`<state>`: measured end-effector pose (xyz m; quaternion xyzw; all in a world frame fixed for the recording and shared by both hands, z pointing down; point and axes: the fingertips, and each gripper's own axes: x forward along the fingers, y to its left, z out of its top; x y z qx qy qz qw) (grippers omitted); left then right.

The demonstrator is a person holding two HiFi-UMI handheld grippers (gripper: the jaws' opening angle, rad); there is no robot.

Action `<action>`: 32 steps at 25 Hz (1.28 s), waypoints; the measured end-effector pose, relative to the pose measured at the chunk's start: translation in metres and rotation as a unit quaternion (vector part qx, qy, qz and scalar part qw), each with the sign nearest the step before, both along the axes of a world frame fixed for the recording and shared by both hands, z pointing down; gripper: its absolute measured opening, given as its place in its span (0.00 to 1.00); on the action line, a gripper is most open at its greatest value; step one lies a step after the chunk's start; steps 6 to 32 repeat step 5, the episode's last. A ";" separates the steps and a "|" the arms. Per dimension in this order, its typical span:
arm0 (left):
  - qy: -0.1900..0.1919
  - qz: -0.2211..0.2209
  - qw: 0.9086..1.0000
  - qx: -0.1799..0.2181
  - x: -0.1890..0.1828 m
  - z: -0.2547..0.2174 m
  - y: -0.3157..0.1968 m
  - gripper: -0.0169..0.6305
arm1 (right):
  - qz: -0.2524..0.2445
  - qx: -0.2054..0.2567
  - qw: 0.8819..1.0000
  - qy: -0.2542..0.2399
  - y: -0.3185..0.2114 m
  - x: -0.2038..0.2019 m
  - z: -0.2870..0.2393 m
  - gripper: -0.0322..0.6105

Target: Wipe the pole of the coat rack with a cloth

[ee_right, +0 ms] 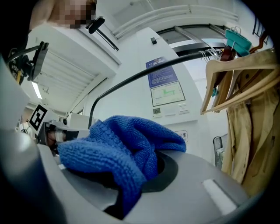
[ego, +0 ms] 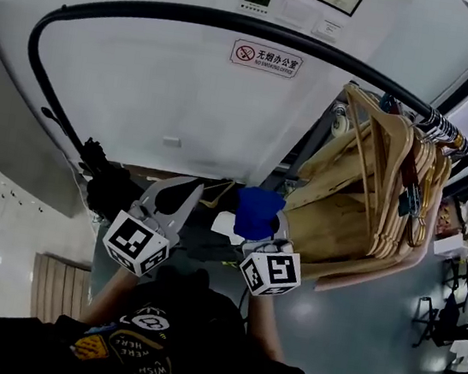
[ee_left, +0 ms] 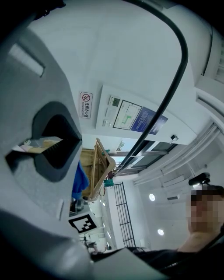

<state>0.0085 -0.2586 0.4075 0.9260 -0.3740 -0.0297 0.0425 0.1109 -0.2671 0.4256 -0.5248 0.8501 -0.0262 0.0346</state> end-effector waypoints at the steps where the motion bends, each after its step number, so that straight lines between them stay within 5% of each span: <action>1: -0.002 -0.001 1.000 -0.004 -0.002 0.002 0.000 0.03 | -0.002 -0.003 1.000 -0.002 0.000 -0.002 0.002 0.09; 32: -0.020 -0.005 1.000 -0.021 -0.004 0.010 -0.002 0.03 | -0.005 -0.014 1.000 -0.006 0.001 -0.007 0.007 0.09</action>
